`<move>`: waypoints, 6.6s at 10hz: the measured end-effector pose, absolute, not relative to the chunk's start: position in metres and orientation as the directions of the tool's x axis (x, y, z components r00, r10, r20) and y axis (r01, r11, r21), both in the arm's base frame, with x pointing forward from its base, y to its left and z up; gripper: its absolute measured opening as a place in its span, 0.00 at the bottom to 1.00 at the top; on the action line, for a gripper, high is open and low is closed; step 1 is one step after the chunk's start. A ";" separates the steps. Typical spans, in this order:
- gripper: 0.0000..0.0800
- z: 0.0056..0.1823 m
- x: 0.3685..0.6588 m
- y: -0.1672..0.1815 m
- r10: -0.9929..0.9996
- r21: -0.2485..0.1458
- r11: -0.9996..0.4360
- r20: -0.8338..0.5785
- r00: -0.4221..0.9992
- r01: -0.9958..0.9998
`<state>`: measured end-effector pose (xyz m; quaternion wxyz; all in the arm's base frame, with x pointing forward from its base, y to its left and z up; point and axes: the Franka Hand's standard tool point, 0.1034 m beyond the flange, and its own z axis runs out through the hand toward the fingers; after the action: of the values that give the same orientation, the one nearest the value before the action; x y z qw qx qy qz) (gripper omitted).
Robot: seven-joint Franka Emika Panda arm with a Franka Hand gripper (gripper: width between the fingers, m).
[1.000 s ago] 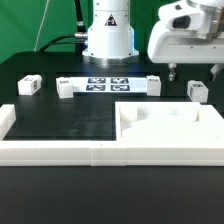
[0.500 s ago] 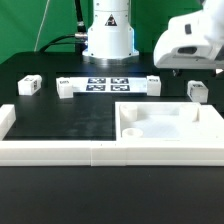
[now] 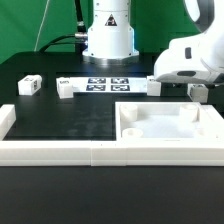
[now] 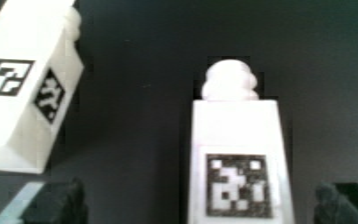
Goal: Assemble one leg
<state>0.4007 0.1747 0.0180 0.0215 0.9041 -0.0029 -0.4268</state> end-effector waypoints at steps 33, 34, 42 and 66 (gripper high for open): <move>0.36 0.100 0.458 0.156 0.094 -0.035 -0.995 -0.010 0.996 0.093; 0.36 0.101 0.461 0.159 0.087 -0.055 -0.994 0.088 0.992 0.092; 0.36 0.102 0.502 0.138 0.215 -0.029 -0.972 0.301 0.929 0.235; 0.36 0.085 0.633 0.121 0.315 0.041 -0.943 0.427 0.848 0.329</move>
Offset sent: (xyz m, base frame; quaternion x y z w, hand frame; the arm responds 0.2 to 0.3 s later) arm -0.0059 -0.0003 -0.0068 -0.0029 -0.0283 0.0160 0.9995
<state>0.6332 0.1207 0.0852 -0.0166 0.9610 0.1675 0.2192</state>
